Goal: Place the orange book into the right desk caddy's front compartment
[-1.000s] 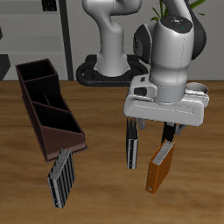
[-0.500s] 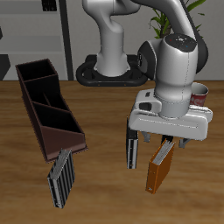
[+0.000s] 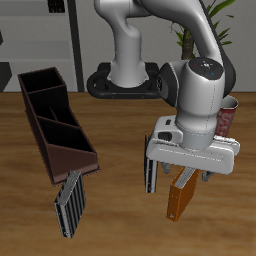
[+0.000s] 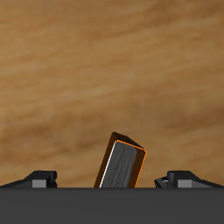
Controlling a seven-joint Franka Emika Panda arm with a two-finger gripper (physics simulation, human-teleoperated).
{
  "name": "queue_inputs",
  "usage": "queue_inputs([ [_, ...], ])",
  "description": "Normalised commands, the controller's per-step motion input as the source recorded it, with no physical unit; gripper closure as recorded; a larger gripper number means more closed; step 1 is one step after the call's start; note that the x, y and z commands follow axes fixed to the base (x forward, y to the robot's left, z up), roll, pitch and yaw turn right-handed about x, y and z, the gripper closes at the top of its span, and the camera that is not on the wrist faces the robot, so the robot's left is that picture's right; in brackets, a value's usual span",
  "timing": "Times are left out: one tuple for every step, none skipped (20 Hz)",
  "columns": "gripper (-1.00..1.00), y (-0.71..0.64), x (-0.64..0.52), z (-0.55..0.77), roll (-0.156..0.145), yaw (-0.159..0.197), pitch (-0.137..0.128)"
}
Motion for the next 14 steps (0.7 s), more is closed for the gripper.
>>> queue_inputs([
  [-1.0,-0.12,0.09,-0.34,-0.031,0.052,0.019],
  [-1.0,-0.28,0.26,-0.64,-0.042,-0.057,0.104],
  [-1.0,0.02,-0.05,0.01,0.0,0.0,0.0],
  [-1.0,-0.21,0.06,-0.48,-0.032,-0.036,0.05],
  [-1.0,0.0,0.01,-0.21,0.016,0.017,0.013],
  [-1.0,-0.07,0.02,-0.19,0.008,-0.023,0.043],
  [-1.0,0.05,-0.08,0.02,0.0,0.0,0.0],
  [-1.0,-0.05,0.03,-0.47,-0.019,-0.011,0.043],
  [-1.0,-0.02,0.0,-0.26,0.017,-0.092,0.077],
  [-1.0,0.04,-0.01,-0.23,0.009,0.016,0.016],
  [-1.0,0.01,0.03,-0.26,-0.004,-0.017,0.046],
  [-1.0,0.04,-0.07,0.03,0.0,0.0,0.0],
  [-1.0,-0.04,0.07,-0.28,0.004,-0.027,0.047],
  [-1.0,0.05,0.12,-0.39,0.099,-0.058,0.131],
])
